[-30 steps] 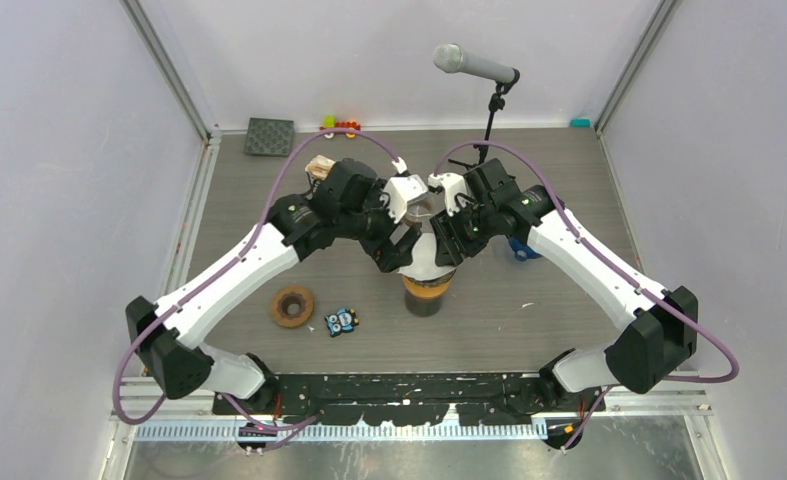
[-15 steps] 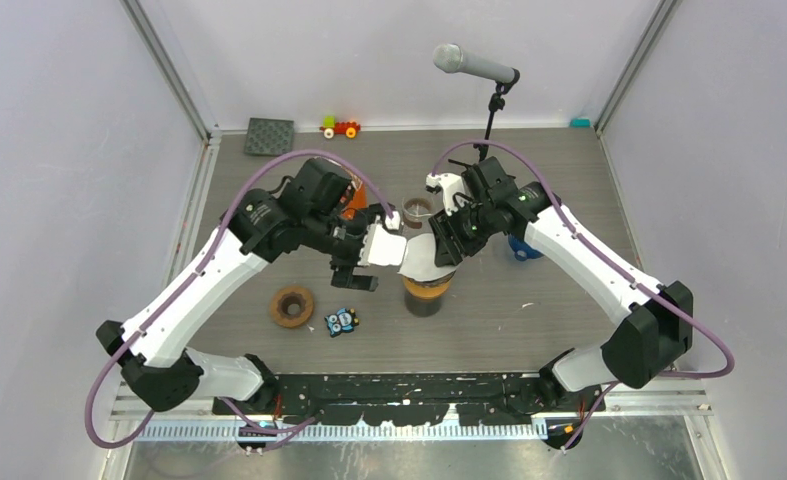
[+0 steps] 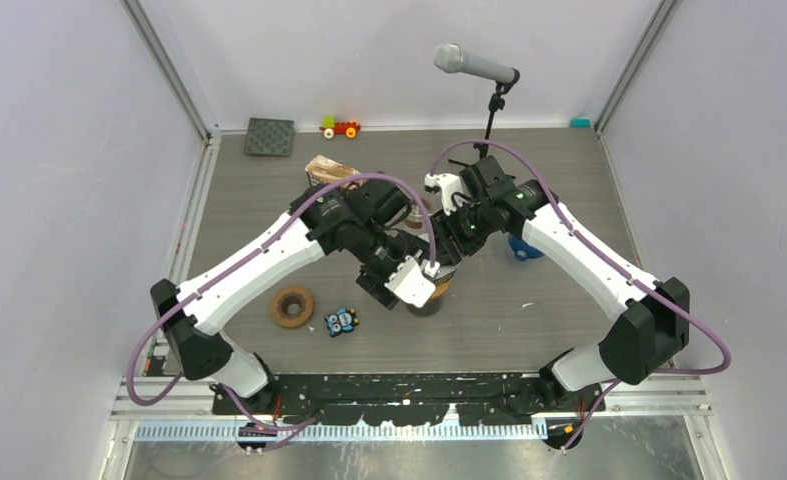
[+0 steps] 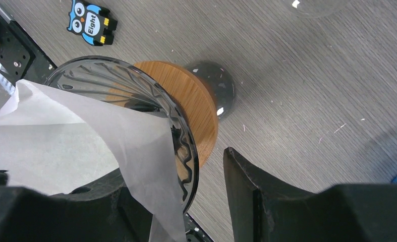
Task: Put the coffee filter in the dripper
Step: Place the coffee filter in the coffee dripper.
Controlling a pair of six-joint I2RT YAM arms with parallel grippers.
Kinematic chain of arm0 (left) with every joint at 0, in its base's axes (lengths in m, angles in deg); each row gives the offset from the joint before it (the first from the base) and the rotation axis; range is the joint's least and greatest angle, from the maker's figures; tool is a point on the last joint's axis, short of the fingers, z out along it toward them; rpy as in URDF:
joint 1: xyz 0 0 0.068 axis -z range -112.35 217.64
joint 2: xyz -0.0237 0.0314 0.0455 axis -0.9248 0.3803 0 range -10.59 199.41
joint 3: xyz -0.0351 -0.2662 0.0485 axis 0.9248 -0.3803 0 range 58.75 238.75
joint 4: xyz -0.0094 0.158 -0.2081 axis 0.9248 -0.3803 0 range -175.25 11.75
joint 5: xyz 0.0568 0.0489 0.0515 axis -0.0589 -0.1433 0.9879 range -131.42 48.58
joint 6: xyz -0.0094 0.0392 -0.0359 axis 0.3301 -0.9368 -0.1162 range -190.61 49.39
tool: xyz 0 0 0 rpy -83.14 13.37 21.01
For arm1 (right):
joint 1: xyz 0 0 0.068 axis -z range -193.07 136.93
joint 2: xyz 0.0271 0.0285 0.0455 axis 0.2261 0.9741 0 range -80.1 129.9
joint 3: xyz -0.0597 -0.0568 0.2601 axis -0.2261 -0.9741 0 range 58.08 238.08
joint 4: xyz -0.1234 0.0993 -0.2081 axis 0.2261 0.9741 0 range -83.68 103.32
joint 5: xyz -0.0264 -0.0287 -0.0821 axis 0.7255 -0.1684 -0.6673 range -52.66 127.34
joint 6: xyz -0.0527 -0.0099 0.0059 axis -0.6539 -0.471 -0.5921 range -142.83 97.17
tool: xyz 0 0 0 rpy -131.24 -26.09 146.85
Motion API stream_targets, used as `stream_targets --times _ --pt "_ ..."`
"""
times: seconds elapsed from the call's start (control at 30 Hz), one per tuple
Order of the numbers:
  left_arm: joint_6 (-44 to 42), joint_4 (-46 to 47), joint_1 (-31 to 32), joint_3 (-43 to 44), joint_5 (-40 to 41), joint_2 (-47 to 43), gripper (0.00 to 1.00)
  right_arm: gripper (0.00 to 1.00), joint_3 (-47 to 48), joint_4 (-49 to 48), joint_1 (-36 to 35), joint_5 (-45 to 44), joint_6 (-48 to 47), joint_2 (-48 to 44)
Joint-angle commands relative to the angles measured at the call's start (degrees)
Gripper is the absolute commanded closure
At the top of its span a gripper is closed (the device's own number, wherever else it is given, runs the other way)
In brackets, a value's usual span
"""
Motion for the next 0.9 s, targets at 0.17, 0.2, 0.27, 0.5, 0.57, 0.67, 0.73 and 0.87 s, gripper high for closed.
stream_targets --times 0.17,0.2,0.27,0.5,0.57,0.67,0.73,0.87 --pt "-4.04 2.88 1.98 -3.35 6.04 1.36 0.38 0.46 2.24 -0.02 0.14 1.44 -0.78 0.23" --pt "-4.12 3.49 1.98 -4.02 6.47 1.31 0.4 0.46 2.21 -0.08 0.18 1.44 -0.78 0.16" --pt "-4.05 4.65 1.96 -5.17 7.15 1.22 0.46 0.46 2.14 -0.09 0.19 1.38 -0.79 0.14" --pt "-2.93 8.53 2.07 -8.16 7.39 1.14 0.55 0.46 2.06 -0.08 0.16 1.27 -0.78 0.23" --pt "-2.9 9.5 2.07 -8.86 7.6 1.2 0.57 0.46 2.06 -0.04 0.15 1.27 -0.78 0.42" --pt "-2.75 9.93 2.15 -9.2 7.66 1.41 0.58 0.46 2.01 -0.09 0.13 1.25 -0.78 0.58" --pt "-2.65 10.21 2.21 -9.44 7.79 1.45 0.6 0.46 1.76 -0.08 0.13 1.3 -0.83 0.69" --pt "-2.55 10.44 2.42 -9.74 8.52 1.26 0.6 0.46 1.36 -0.08 0.13 1.25 -1.01 0.51"
